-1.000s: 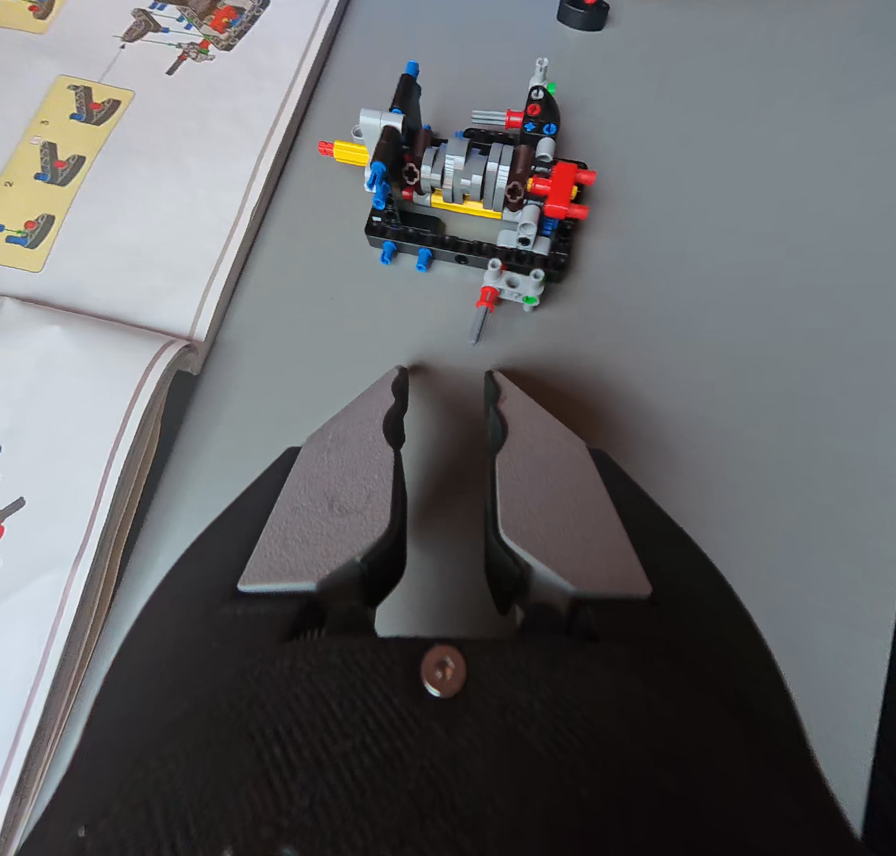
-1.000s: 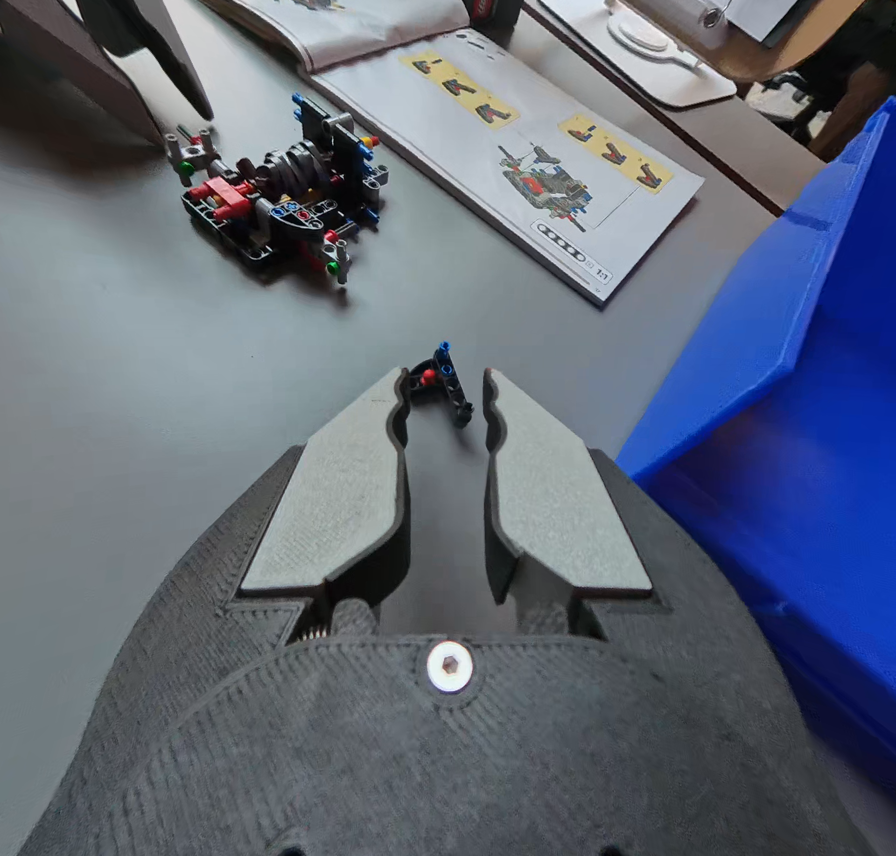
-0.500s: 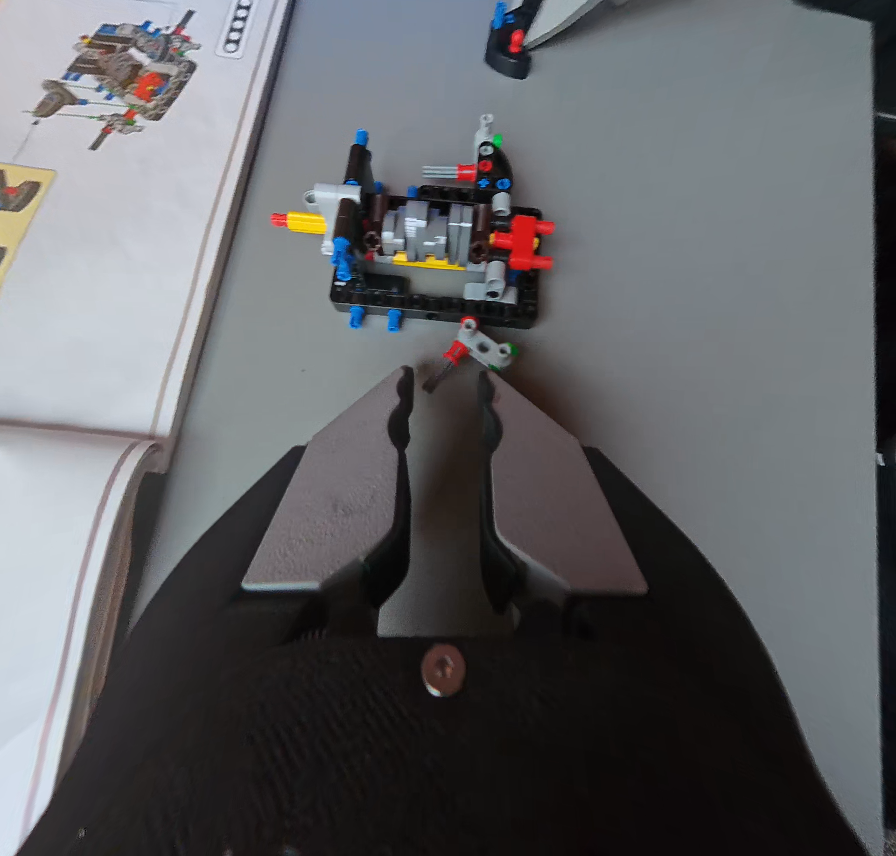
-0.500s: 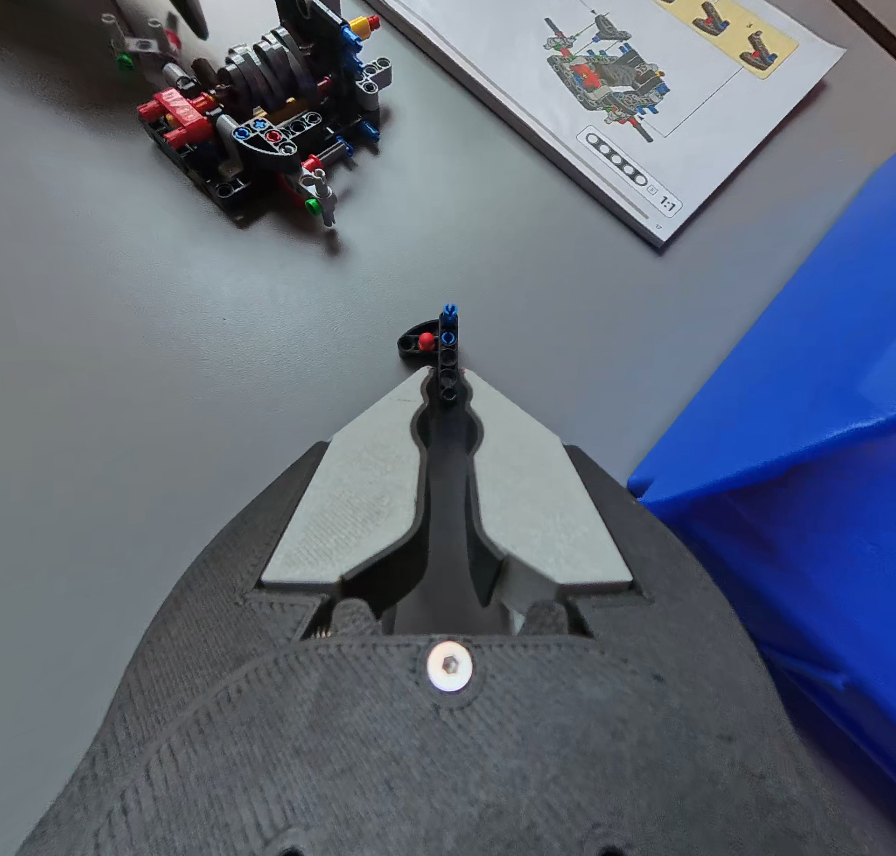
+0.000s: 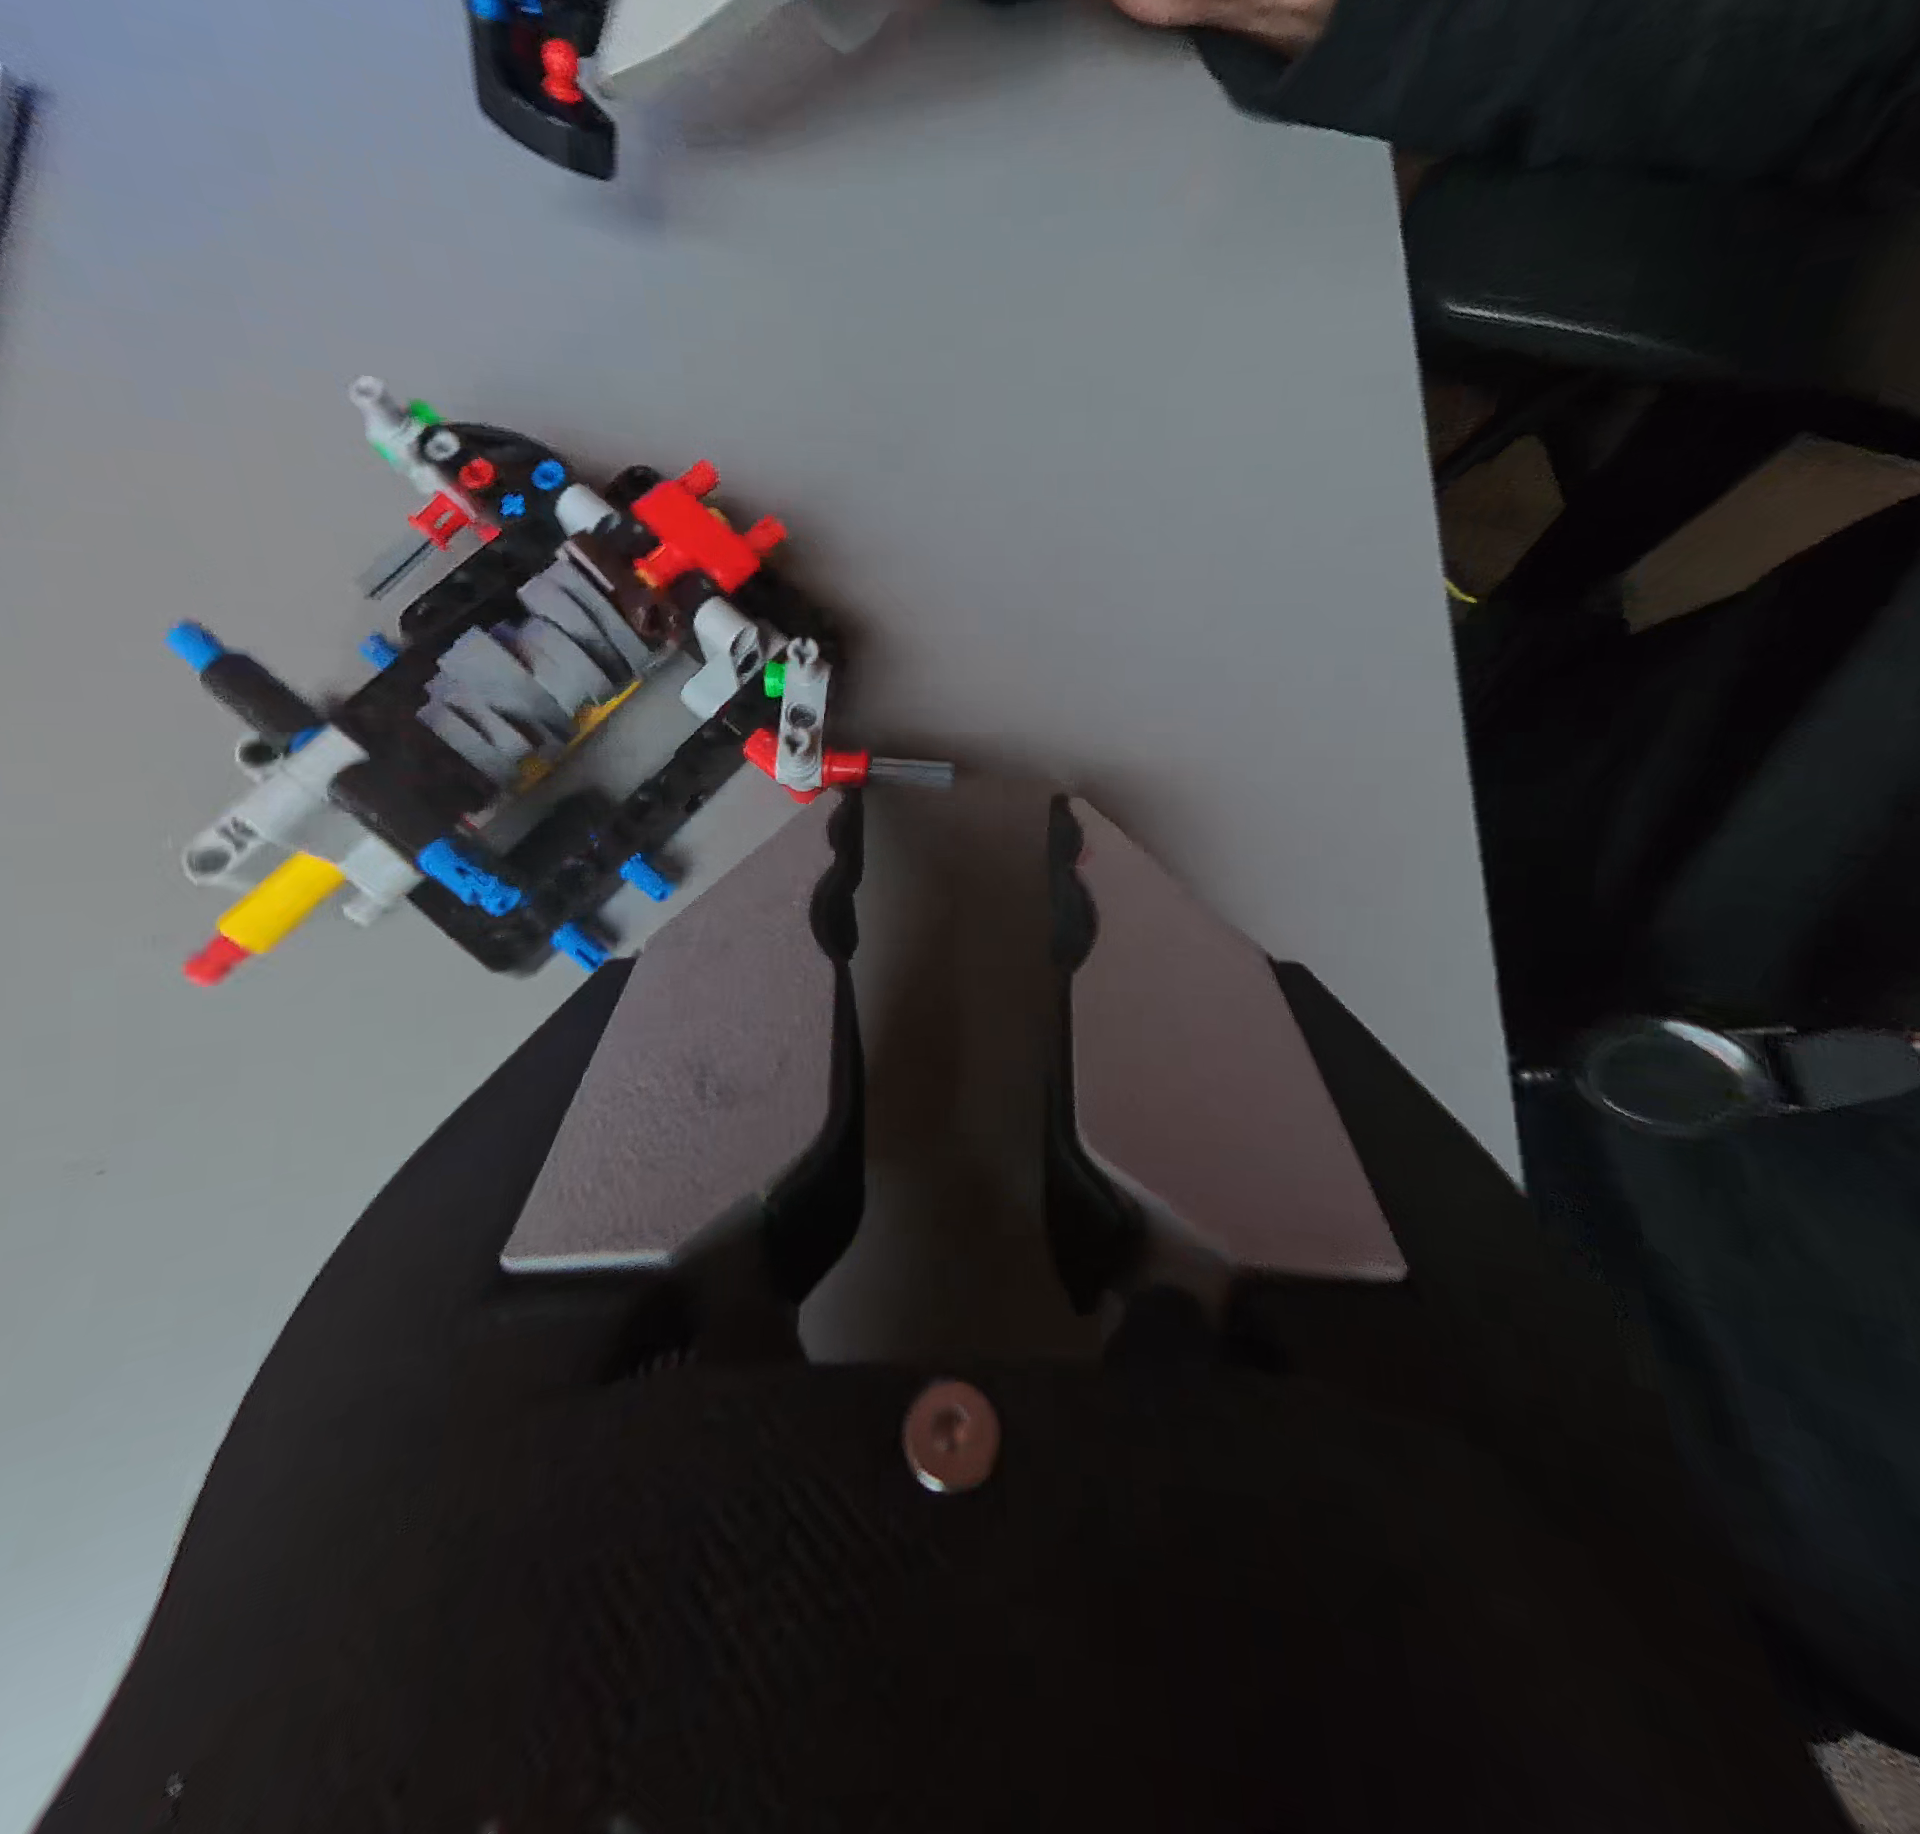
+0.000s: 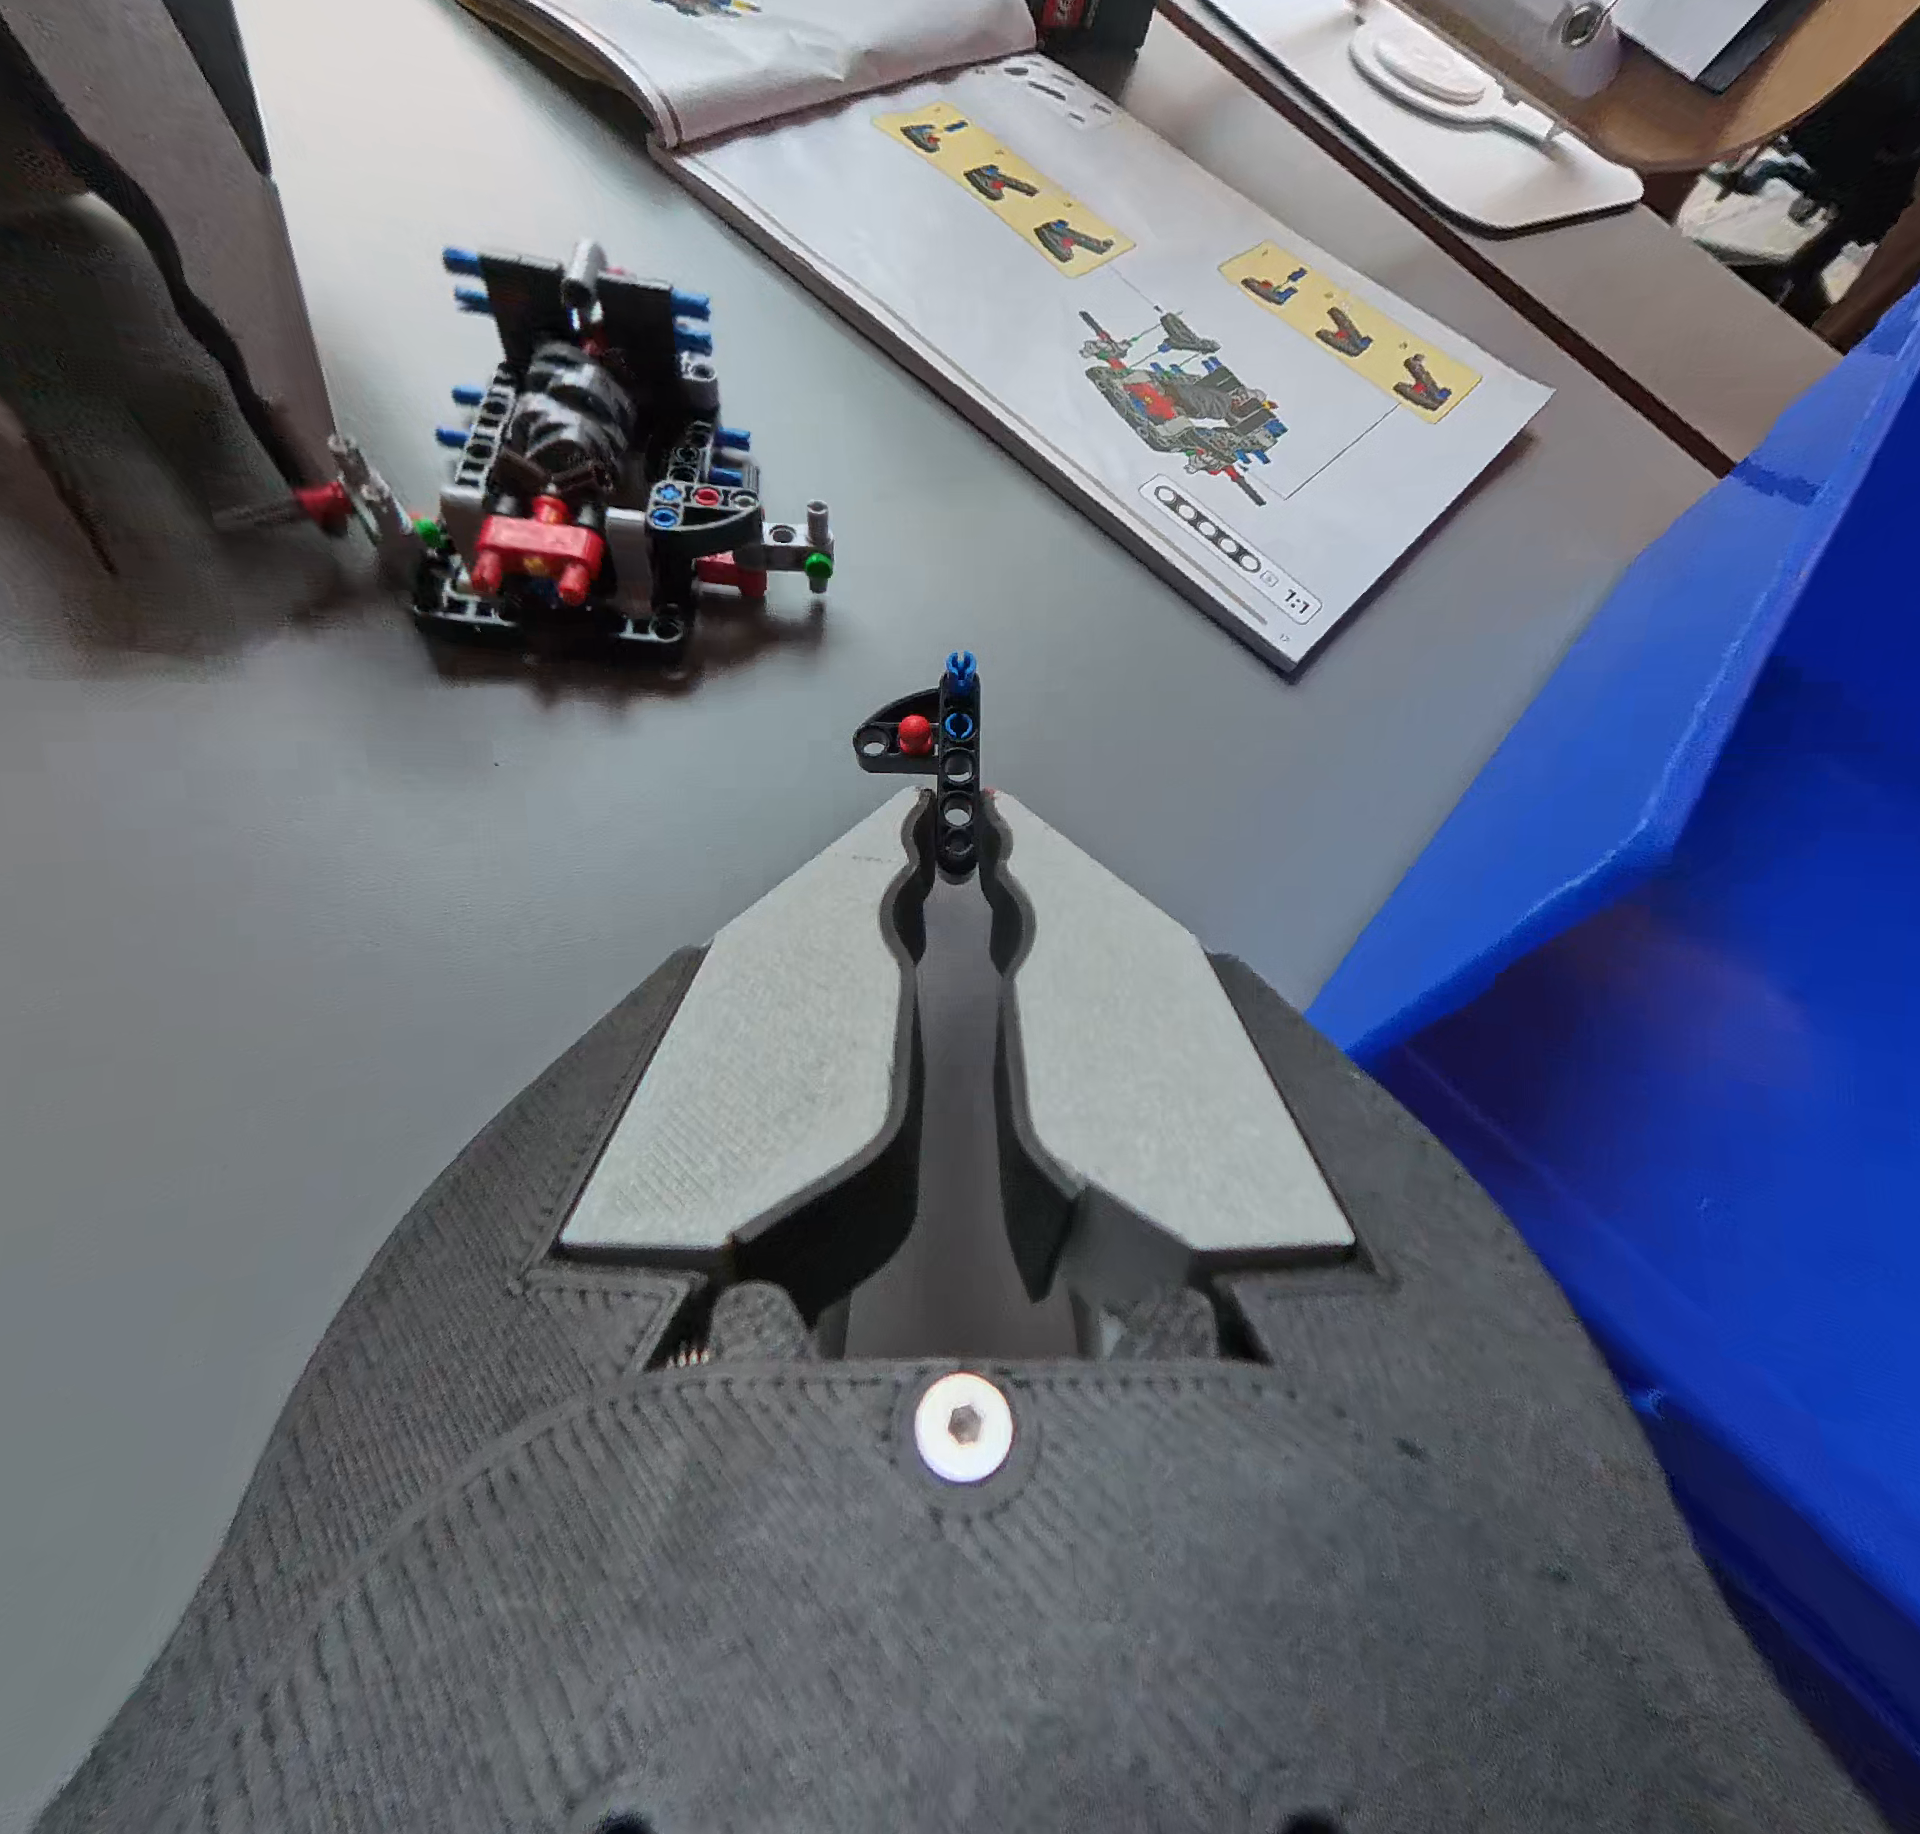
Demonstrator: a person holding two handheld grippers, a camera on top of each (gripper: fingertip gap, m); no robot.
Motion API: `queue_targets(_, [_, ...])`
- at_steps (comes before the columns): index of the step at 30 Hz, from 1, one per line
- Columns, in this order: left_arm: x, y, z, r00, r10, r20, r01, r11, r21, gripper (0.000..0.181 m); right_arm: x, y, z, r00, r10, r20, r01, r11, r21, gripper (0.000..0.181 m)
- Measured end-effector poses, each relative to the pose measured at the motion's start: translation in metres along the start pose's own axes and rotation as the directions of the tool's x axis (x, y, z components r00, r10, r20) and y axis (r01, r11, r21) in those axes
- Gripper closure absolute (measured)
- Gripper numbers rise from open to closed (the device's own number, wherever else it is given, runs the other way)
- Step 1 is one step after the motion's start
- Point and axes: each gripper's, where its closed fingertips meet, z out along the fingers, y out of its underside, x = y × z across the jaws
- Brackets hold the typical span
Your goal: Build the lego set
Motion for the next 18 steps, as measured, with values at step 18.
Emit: queue_targets(18, [-0.071,0.026,-0.051,0.913,0.039,0.407,-0.043,0.999,0.001,0.153,-0.038,-0.036,-0.002,0.979,-0.012,0.204,-0.025,0.983,0.179,0.177])
